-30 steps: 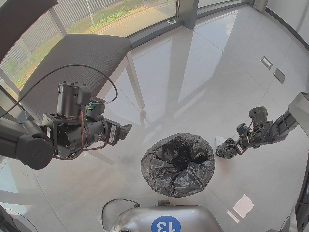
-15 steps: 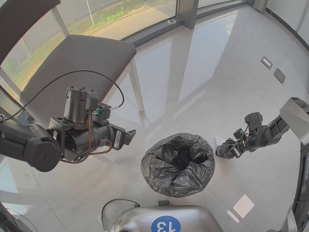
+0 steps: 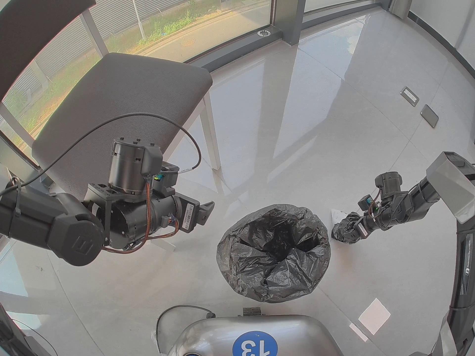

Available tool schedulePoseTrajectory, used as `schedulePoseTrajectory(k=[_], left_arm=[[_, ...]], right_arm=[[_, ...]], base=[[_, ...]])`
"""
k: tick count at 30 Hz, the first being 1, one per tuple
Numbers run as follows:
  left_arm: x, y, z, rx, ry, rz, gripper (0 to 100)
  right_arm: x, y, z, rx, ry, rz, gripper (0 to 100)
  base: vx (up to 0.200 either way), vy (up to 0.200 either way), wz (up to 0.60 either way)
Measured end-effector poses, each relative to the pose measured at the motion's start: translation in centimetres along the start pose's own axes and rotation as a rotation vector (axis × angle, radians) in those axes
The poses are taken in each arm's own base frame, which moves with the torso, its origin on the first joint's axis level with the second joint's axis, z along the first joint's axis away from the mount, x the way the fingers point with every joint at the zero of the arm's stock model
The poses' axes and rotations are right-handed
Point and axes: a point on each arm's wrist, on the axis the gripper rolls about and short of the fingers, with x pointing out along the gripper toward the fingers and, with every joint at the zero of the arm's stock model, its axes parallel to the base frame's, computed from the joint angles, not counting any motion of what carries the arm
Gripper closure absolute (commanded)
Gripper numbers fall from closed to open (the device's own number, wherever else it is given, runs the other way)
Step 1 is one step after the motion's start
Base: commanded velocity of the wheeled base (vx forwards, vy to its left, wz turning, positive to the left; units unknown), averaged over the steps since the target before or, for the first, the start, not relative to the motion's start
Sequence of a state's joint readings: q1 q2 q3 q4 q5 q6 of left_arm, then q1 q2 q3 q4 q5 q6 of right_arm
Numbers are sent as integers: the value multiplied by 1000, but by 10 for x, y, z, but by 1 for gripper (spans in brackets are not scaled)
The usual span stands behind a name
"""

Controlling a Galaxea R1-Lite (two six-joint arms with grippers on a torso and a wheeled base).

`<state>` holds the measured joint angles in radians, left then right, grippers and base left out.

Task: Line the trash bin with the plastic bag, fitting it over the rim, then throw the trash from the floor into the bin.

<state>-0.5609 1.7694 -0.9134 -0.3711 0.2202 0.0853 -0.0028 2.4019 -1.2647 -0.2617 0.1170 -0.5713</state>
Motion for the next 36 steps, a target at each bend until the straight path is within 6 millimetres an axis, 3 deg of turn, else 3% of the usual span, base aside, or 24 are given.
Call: schedulePoseTrajectory(k=[10,11,21,27,31,36], left_arm=[[-3,-11,5,9,-34,-40,0],[-3,-12,6,10,-35,-43,0],[-3,-12,4,9,-30,-45,0],[-3,-12,3,-3,-26,-47,0],[-4,-16,4,-9,-37,-63,0],[-10,-24,4,-14,-60,-94,0]], right_arm=[[14,0,-4,6,44,-27,0],[15,0,-4,7,45,-27,100],[19,-1,0,2,34,-37,100],[12,2,1,-1,34,-33,100],[-11,2,4,-7,16,-45,100],[-59,-3,11,-25,-29,-86,100]], base=[[0,0,0],[0,0,0],[0,0,0],[0,0,0],[0,0,0],[0,0,0]])
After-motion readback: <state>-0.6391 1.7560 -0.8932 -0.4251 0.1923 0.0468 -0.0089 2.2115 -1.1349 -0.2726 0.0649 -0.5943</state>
